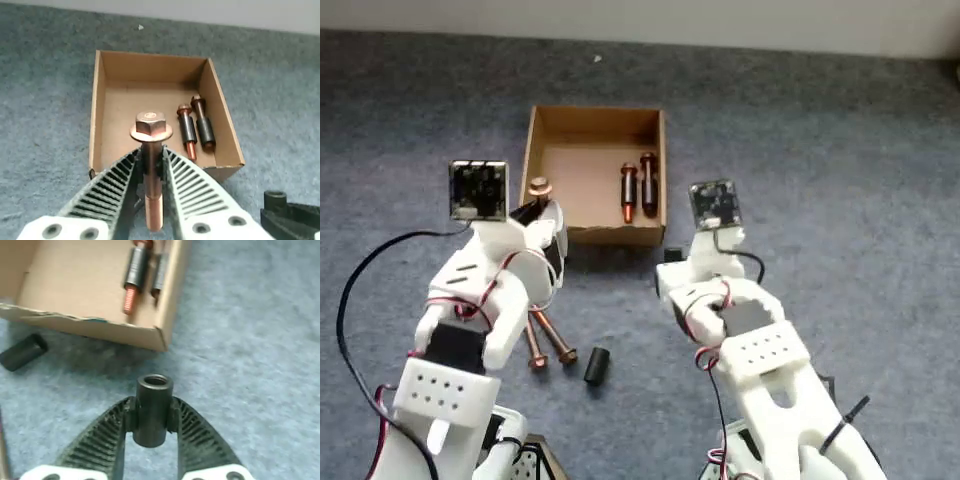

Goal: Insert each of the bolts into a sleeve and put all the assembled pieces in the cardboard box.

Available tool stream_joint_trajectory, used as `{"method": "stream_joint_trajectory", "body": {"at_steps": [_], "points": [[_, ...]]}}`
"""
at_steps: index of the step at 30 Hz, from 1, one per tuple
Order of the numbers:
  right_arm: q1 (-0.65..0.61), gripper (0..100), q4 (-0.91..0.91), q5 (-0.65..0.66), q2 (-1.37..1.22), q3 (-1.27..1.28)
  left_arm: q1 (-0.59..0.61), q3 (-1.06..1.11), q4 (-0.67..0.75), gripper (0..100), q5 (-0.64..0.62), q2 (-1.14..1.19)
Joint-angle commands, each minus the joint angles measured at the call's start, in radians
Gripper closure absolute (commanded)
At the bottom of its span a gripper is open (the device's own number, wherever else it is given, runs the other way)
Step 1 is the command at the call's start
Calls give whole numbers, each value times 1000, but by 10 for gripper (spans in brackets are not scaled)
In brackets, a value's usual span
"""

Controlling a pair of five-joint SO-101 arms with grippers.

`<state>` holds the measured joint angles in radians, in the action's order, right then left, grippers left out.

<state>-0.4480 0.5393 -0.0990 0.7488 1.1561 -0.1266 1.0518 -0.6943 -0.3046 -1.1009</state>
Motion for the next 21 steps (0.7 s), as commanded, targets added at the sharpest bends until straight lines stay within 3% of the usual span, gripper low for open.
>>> {"method": "stream_joint_trajectory", "body": {"at_steps": [1, 9, 14, 21], "points": [[-87, 993, -179, 11, 113, 99, 13, 67, 89, 995, -2, -163], [-231, 993, -417, 137, 288, 323, 5, 120, 101, 995, -3, -306], [-318, 993, -524, 216, 369, 426, 4, 147, 101, 995, -107, -329], [-340, 993, -575, 235, 479, 489, -88, 147, 94, 995, -109, -329]]}}
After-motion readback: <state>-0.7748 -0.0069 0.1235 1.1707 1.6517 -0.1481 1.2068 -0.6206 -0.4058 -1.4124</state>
